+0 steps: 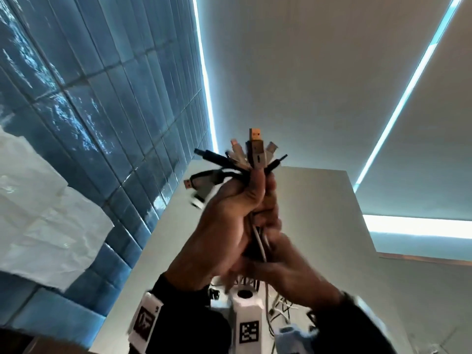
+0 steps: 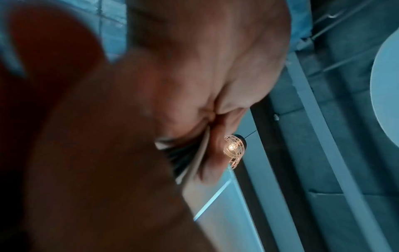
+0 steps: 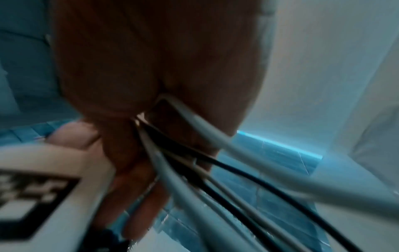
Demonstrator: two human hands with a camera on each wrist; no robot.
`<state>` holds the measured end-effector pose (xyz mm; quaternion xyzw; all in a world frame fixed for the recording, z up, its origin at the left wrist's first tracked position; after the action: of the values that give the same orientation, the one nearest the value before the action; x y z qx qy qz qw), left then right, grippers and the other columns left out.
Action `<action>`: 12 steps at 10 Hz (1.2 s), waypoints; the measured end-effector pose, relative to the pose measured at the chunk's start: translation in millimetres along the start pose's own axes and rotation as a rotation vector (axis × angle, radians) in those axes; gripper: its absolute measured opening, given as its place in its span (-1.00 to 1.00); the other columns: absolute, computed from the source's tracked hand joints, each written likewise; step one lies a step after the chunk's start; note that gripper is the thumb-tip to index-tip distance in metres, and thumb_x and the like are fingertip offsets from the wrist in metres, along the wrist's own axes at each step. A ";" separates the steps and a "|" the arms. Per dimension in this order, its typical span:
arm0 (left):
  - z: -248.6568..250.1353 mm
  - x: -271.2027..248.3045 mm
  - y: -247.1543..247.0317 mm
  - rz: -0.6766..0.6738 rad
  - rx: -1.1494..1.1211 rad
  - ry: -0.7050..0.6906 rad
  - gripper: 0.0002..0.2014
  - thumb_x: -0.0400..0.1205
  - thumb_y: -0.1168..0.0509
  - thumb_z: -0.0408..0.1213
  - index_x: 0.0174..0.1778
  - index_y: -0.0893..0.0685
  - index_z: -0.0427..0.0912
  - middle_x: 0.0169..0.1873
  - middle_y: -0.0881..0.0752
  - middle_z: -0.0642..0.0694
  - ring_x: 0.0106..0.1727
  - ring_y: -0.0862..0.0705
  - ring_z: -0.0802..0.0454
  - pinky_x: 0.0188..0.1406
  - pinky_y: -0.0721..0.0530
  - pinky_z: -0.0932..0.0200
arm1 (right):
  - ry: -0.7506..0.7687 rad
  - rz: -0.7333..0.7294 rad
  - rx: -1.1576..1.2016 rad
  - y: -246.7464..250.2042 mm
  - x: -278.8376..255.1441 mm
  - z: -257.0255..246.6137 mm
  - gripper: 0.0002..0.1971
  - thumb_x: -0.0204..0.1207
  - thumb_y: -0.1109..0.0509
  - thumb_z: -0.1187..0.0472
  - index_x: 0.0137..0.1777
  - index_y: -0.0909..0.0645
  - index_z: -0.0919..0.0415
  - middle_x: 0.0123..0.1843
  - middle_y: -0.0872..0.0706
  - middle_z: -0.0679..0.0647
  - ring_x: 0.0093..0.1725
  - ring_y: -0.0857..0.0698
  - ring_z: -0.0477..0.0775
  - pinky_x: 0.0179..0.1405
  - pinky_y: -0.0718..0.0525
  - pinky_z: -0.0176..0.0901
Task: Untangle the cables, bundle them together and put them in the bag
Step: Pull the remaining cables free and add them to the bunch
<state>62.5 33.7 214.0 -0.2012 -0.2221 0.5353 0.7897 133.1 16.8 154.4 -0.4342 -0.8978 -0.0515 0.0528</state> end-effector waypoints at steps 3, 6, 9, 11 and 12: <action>41.5 -19.1 86.1 0.355 -0.127 -0.256 -0.73 0.70 -0.03 -0.10 -0.32 -0.40 -0.05 -0.55 -0.20 0.10 -0.59 -0.14 0.21 -0.66 -0.18 0.32 | -0.441 0.381 0.427 50.6 -106.0 127.7 -0.33 -0.18 -0.66 -0.44 -0.59 -0.44 0.11 -0.61 -0.27 0.06 -0.65 -0.26 -0.13 -0.61 -0.04 -0.23; 13.4 -14.4 92.9 0.361 -0.126 -0.134 -0.70 0.71 -0.04 -0.10 -0.34 -0.39 -0.06 -0.58 -0.19 0.10 -0.64 -0.16 0.24 -0.73 -0.17 0.34 | -0.483 0.389 -0.368 253.4 -320.4 282.6 -0.60 0.36 -0.53 -0.18 -0.41 -0.61 0.14 -0.43 -0.54 -0.01 -0.44 -0.54 -0.05 -0.43 -0.44 -0.12; -31.5 -6.2 76.3 0.332 -0.195 0.009 -0.70 0.74 -0.02 -0.10 -0.29 -0.40 -0.10 -0.56 -0.26 0.04 -0.64 -0.22 0.20 -0.70 -0.20 0.31 | -0.455 -0.156 -1.109 47.9 -14.6 253.1 -0.78 0.51 -0.30 0.34 0.07 -0.70 0.16 0.13 -0.68 0.09 0.13 -0.66 0.14 0.02 -0.61 -0.13; -45.1 -6.1 82.6 0.434 -0.100 0.023 -0.73 0.71 -0.08 -0.09 -0.29 -0.36 -0.09 -0.49 -0.13 0.01 -0.56 -0.08 0.15 -0.58 -0.03 0.22 | -0.493 -0.409 -1.304 47.3 -32.0 289.5 -0.71 0.49 -0.35 0.22 0.20 -0.57 0.25 0.26 -0.60 0.24 0.32 -0.50 0.26 0.13 -0.54 0.05; -48.5 -3.7 86.0 0.461 -0.052 0.035 -0.69 0.75 -0.05 -0.10 -0.32 -0.33 -0.08 -0.46 -0.08 -0.02 -0.50 -0.01 0.09 -0.56 -0.01 0.20 | -0.518 -0.421 -1.210 56.6 -37.5 287.0 -0.69 0.47 -0.35 0.28 0.22 -0.54 0.24 0.28 -0.58 0.20 0.33 -0.49 0.21 0.11 -0.54 -0.01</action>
<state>23.8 56.0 126.0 -0.2762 -0.1703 0.6919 0.6449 186.3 62.5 -132.1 -0.2022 -0.7602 -0.4471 -0.4258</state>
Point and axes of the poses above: each hand's wrist, its own x-axis towards the middle knuckle, its own y-axis out of the back of the hand, z = x × y, the point moved 5 cm from there along x, towards the middle knuckle
